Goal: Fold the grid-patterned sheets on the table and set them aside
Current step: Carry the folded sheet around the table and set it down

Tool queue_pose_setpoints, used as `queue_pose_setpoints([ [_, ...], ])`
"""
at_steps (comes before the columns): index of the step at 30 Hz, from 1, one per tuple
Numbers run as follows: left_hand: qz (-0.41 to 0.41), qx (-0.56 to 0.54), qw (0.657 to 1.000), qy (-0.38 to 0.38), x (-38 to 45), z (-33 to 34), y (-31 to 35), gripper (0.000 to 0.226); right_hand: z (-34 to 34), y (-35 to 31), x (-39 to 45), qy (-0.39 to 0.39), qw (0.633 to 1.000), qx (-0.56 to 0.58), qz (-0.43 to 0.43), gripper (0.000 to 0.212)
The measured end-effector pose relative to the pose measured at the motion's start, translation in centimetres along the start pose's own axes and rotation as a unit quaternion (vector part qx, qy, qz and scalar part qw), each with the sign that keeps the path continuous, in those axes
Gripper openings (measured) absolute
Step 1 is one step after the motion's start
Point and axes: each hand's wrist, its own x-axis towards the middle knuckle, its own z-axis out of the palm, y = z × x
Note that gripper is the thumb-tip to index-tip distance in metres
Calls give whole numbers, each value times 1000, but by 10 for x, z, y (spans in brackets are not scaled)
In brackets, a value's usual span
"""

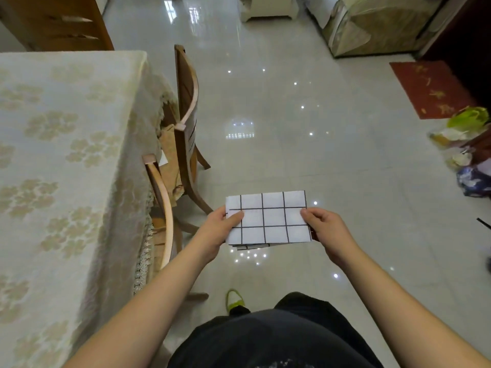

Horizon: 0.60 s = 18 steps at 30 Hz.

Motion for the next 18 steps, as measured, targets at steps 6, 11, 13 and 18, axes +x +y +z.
queue_pose_setpoints([
  [6,-24,15,999,18,61,10,32,29,-20,-24,59,-1,1000,-11,10,21],
  [11,-19,29,999,21,124,37,67,27,-51,-45,133,6,1000,-14,8,19],
  [13,-21,27,999,35,147,53,89,25,-63,-56,167,5,1000,-12,9,18],
  [18,-17,27,998,49,199,82,137,28,-92,-95,233,-23,1000,-10,12,20],
])
